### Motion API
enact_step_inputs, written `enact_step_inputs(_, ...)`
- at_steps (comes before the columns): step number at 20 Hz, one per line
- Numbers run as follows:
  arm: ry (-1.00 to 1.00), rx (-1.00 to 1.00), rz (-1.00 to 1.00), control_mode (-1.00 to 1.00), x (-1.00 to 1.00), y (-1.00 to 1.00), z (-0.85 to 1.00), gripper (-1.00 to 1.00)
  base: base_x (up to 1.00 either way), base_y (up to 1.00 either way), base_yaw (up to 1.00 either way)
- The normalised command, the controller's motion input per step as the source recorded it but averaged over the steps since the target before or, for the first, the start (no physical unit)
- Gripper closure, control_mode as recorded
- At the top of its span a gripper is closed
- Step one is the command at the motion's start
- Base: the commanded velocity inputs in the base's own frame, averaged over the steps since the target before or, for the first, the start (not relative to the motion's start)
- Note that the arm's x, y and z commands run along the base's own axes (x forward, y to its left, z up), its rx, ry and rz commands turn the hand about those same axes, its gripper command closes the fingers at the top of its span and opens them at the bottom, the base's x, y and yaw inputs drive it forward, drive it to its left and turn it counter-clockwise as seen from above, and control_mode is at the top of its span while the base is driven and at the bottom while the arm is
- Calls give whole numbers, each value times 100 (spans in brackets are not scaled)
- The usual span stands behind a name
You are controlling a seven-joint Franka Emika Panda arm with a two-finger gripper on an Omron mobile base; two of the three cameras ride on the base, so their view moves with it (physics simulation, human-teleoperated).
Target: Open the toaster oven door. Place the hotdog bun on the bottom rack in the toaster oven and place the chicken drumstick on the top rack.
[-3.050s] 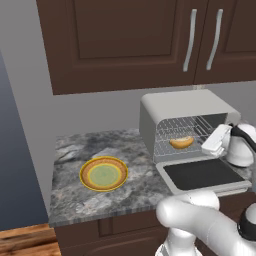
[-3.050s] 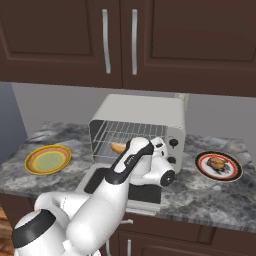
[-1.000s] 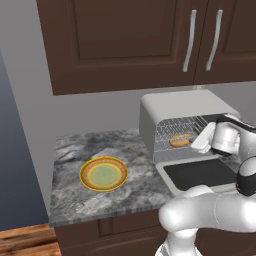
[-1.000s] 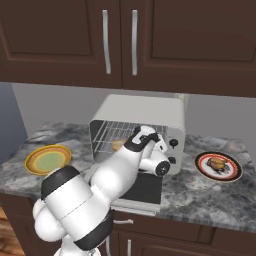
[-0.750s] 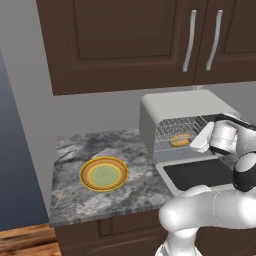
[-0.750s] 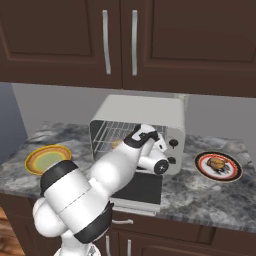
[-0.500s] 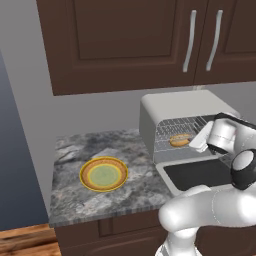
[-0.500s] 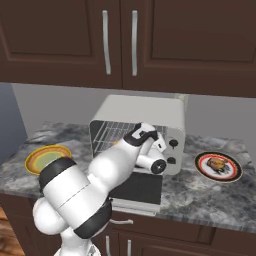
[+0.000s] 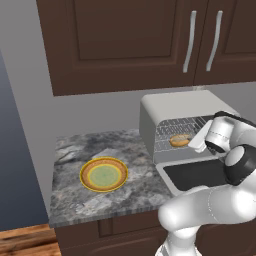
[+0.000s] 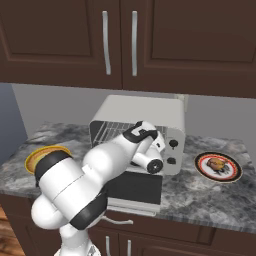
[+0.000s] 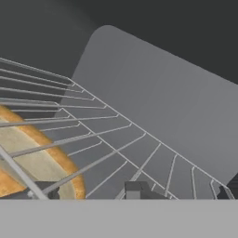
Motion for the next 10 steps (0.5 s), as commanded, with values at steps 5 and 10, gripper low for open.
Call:
enact_step_inputs(5,0,5,1,-100,0,-8,0,100,0,0,0)
enact_step_inputs(10,2,11,0,-100,-8,-2,2,100,0,0,0)
